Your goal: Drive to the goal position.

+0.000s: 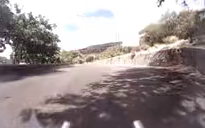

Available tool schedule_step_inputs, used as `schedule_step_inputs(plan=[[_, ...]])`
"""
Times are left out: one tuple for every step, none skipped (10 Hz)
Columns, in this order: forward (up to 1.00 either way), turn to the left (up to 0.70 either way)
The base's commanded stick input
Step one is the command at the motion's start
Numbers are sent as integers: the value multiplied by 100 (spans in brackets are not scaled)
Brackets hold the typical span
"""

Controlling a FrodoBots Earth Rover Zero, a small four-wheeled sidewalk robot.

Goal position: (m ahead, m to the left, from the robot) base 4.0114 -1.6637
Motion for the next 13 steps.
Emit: schedule_step_inputs(plan=[[50, 0], [50, 0], [50, 0], [50, 0], [50, 0], [50, 0], [50, 0], [50, -25], [50, -25], [50, -25], [50, -25], [50, -25], [50, -25]])
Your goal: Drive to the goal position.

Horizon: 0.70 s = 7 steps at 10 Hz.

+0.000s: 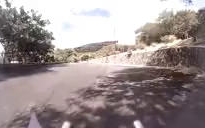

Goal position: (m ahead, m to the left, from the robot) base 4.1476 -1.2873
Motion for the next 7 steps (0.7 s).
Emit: schedule_step_inputs(plan=[[50, -19], [50, -10], [50, -1], [50, 0], [50, 0], [50, 0], [50, 0]])
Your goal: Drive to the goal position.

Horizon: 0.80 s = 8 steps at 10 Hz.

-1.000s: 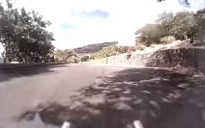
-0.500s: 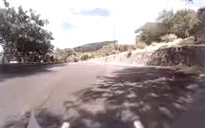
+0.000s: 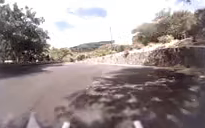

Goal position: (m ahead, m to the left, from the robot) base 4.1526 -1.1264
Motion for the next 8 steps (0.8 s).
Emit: schedule_step_inputs(plan=[[50, 0], [50, -4], [50, -13], [50, -22], [50, -25], [50, -25], [50, -25], [50, -25]])
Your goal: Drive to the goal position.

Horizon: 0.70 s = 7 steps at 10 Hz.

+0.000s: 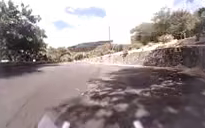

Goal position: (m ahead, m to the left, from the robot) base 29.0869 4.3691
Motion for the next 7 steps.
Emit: schedule_step_inputs(plan=[[50, -25], [50, -25], [50, -25], [50, -25], [50, 0], [50, 0], [50, 0]])
